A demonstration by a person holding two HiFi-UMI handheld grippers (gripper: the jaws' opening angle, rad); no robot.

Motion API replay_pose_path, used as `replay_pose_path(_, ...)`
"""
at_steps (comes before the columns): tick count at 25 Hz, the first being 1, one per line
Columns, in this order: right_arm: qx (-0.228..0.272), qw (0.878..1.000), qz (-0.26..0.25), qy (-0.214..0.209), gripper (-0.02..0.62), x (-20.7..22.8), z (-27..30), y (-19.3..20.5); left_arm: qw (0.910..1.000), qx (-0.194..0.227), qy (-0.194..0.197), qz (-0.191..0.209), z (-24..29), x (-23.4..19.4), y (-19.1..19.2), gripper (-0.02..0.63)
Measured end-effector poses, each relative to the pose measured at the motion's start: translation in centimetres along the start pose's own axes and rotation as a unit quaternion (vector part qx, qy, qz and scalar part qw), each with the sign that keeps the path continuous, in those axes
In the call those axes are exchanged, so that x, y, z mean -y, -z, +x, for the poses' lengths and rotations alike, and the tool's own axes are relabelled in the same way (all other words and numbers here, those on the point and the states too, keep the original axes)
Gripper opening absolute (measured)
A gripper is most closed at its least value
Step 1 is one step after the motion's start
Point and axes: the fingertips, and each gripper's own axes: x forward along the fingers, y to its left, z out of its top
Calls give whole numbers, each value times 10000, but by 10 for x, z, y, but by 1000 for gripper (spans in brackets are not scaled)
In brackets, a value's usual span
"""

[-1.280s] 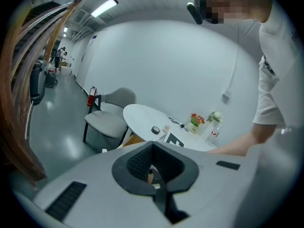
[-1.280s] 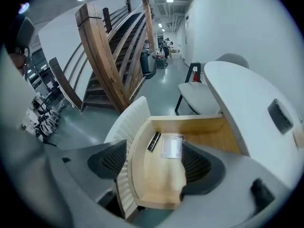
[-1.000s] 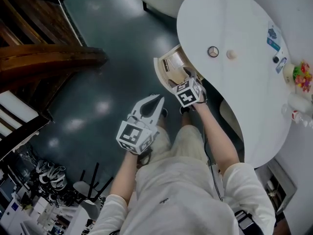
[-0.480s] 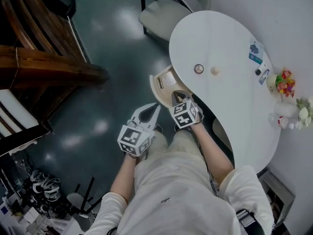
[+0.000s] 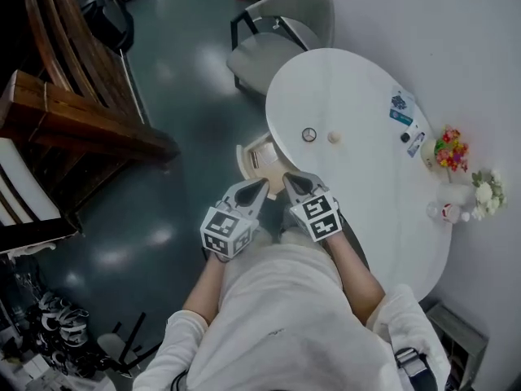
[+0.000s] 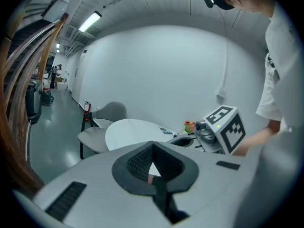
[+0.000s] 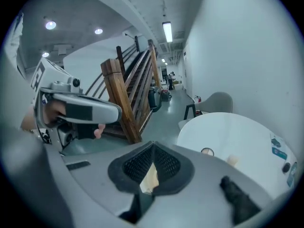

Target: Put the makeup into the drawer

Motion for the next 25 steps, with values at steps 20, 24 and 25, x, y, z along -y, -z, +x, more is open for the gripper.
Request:
replay_pose_path(20,674,9958,470,414,12,37,-98,30,9994,-66,272,200,39,64,9,8)
replay_pose_path(24,627,9961,467,419,12,42,-99,35,9994,-102,249,225,40,67,11,8)
replay_pose_path(25,614,9961,468,418,12,44,-99,36,9994,-114,236,225,40,68,12,8)
